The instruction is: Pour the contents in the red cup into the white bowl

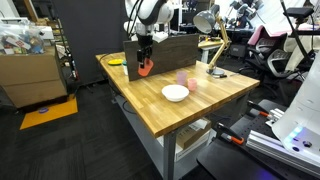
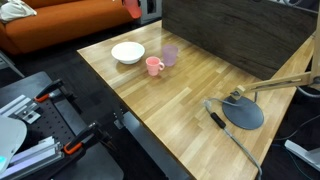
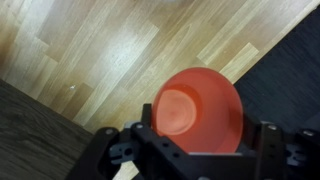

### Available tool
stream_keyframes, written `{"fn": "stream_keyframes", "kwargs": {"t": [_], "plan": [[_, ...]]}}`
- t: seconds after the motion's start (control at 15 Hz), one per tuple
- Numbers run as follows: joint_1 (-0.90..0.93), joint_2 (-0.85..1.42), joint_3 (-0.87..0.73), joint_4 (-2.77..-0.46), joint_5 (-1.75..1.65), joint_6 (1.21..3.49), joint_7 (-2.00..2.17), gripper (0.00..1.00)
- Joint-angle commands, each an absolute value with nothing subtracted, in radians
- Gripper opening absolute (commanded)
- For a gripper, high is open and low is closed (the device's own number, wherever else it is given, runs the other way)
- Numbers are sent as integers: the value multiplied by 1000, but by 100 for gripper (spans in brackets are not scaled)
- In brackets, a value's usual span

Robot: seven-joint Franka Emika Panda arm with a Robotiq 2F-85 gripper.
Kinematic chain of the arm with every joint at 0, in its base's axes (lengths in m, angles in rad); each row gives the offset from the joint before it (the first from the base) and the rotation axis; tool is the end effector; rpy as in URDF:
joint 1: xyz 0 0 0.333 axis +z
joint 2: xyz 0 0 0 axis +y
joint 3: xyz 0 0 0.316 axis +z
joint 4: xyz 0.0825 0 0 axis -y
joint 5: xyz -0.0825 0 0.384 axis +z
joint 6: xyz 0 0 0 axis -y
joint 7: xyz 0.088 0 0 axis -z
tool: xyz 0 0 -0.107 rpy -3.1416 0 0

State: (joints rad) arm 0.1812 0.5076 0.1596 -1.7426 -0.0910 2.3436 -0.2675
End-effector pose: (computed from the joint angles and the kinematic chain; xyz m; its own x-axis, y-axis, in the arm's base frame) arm 0.6392 0.2140 0.2973 0.7946 0.5990 0.0990 0.6002 -0.7996 0.0208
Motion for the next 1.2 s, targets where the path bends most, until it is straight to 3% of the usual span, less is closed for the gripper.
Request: {"fn": "stream_keyframes", "kwargs": {"t": [0.0, 0.6, 0.67, 0.73, 1.13], "plan": [[167, 442, 168, -1839, -90, 2433, -261, 55], [124, 319, 167, -2070, -41, 2598, -238, 55], [135, 362, 164, -2007, -63, 2550, -243, 55], [133, 358, 163, -2018, -63, 2552, -243, 80], [136, 361, 165, -2014, -63, 2552, -243, 80]]}}
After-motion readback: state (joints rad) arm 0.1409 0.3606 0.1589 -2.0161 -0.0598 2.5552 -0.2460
